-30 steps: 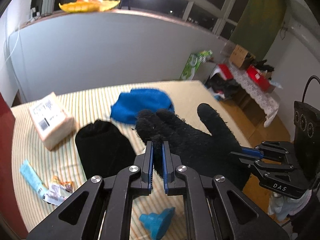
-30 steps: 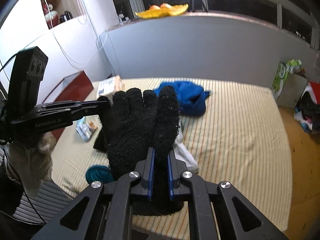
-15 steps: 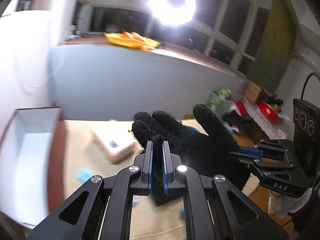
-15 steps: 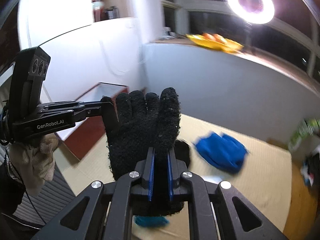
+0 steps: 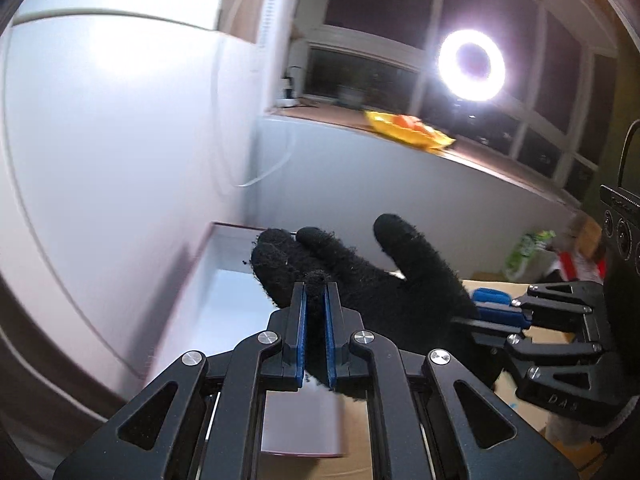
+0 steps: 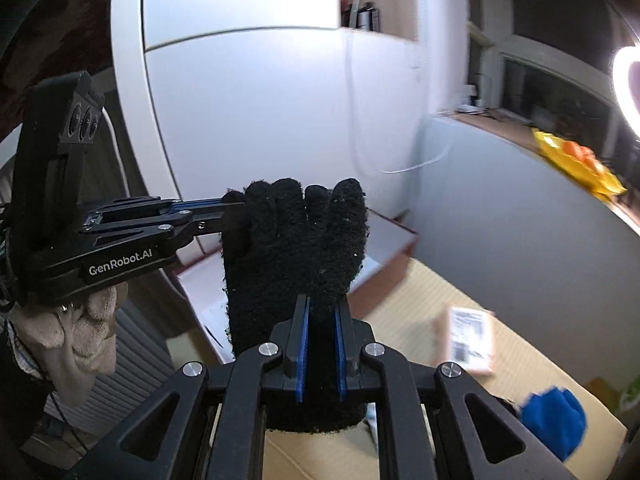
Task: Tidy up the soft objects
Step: 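Lift the black glove with the right tool and carry it over the shoebox, then open the right tool to drop the glove into the shoebox, then move the right tool to the black velvet pouch and grasp it, then lift the black pouch with the right tool and carry it over the shoebox, then open the right tool to release the pouch into the shoebox, then move the right tool back to the blue towel and close on it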
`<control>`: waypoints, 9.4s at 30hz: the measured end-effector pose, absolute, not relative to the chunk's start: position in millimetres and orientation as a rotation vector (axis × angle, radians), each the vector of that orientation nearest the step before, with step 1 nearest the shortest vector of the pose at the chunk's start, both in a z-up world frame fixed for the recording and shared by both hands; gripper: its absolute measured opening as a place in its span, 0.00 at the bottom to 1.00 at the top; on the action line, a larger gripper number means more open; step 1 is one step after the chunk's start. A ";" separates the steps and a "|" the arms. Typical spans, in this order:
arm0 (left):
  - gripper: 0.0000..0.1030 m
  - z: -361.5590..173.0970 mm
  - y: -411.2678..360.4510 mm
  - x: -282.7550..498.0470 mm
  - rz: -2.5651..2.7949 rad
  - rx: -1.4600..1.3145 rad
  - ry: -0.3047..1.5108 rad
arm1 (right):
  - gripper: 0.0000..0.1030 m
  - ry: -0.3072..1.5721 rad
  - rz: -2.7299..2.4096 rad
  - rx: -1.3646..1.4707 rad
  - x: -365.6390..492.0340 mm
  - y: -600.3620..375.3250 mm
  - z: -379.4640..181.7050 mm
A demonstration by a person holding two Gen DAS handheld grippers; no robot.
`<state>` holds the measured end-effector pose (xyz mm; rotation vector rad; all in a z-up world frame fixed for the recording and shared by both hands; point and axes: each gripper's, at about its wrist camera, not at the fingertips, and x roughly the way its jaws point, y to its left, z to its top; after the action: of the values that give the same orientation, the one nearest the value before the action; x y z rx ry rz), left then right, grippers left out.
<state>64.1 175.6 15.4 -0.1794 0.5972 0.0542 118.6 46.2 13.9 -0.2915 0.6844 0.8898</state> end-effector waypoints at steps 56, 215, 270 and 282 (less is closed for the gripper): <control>0.43 2.1 135.3 63.8 0.057 -0.160 0.596 | 0.66 0.719 0.702 -0.144 133.7 -68.8 -19.4; 0.49 -34.3 250.0 128.7 0.157 -0.200 0.749 | 0.51 0.965 0.868 -0.060 214.3 121.8 -36.5; 0.62 -73.1 -70.7 202.1 -0.487 -0.092 0.980 | 0.67 1.025 0.432 0.242 232.7 -344.8 -84.6; 0.66 -106.6 -117.2 265.6 -0.521 -0.043 1.093 | 0.67 1.135 0.473 0.357 291.5 -352.0 -139.0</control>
<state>265.6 -117.2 -106.6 -0.0428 1.0934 -0.5210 291.5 -352.0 -139.0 0.3570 1.1353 0.4730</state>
